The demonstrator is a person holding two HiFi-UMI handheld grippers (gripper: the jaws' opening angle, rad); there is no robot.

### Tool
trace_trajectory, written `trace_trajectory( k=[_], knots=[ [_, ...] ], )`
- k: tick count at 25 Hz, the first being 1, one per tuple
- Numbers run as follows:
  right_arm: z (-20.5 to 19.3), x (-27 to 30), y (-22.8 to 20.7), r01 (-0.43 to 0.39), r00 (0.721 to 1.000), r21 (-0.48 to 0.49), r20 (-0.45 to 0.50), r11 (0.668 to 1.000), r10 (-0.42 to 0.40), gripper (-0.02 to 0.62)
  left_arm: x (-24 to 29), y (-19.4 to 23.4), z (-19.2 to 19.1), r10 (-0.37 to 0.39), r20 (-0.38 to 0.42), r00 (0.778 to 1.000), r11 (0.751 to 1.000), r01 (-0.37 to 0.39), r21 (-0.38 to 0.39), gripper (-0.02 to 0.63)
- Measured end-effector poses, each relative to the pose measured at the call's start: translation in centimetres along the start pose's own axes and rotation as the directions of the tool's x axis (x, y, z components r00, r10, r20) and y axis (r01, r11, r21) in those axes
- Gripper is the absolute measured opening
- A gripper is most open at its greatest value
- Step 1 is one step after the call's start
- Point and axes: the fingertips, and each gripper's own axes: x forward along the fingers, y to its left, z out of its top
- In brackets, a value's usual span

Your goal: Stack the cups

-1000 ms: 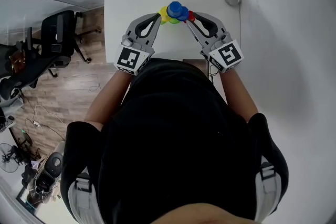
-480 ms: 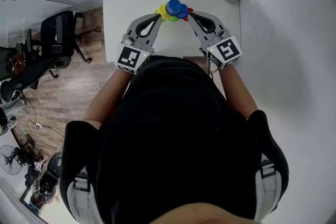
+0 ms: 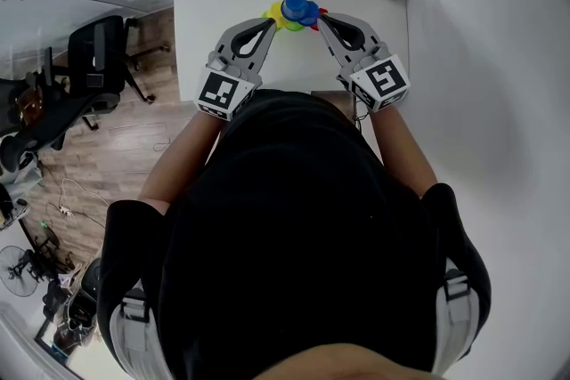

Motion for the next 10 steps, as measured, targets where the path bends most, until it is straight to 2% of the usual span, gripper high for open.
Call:
trace_trajectory(
  k=[10],
  knots=[
    [0.37,0.02,-0.01,-0.009,1.0,-0.021,-0.004,1.0,0.009,0.004,0.18,0.14,-0.14,0.01,0.005,1.0,1.0,-0.01,0.004,0.011]
  ],
)
